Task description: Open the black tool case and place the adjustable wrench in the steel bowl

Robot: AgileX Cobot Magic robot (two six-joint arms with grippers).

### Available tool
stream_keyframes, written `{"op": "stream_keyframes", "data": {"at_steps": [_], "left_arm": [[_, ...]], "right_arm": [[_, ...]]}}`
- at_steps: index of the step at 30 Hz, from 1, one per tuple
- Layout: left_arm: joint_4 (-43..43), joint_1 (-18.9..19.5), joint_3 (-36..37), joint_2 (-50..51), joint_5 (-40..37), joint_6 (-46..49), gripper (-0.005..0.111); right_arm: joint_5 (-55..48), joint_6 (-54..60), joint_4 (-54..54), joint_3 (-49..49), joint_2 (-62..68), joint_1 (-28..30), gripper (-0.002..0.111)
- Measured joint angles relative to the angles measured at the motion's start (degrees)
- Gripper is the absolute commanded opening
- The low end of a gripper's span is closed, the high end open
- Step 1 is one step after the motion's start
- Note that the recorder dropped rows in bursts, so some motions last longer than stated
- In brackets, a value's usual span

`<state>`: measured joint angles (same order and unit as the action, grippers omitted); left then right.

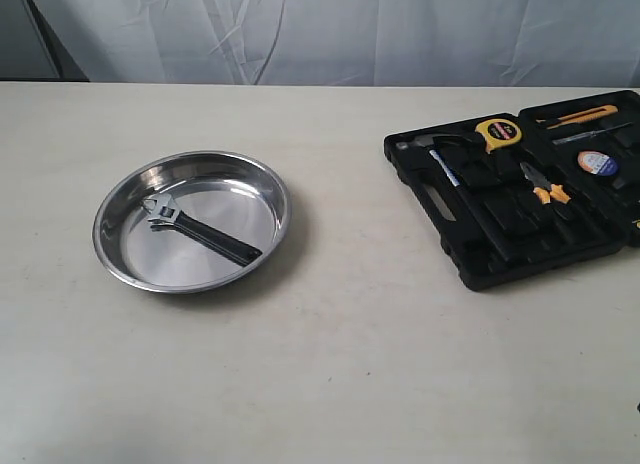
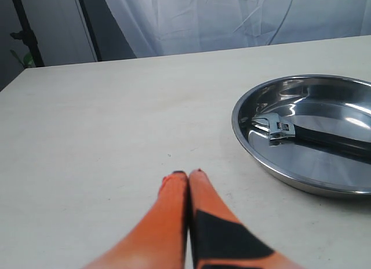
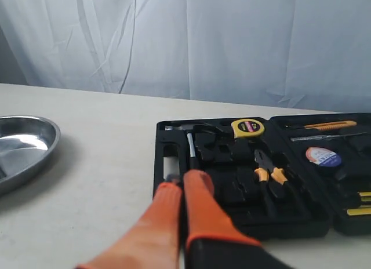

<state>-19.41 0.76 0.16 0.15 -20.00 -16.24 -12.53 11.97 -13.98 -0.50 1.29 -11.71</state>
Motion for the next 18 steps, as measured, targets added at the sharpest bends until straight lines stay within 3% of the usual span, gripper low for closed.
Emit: {"op": "stream_keyframes", "data": {"at_steps": [18], "left_arm": [[0.0, 0.0, 0.0, 0.0, 0.0, 0.0, 0.000]], "right_arm": [[-5.7, 0.1, 0.0, 0.4, -0.9, 0.0, -0.001]]}}
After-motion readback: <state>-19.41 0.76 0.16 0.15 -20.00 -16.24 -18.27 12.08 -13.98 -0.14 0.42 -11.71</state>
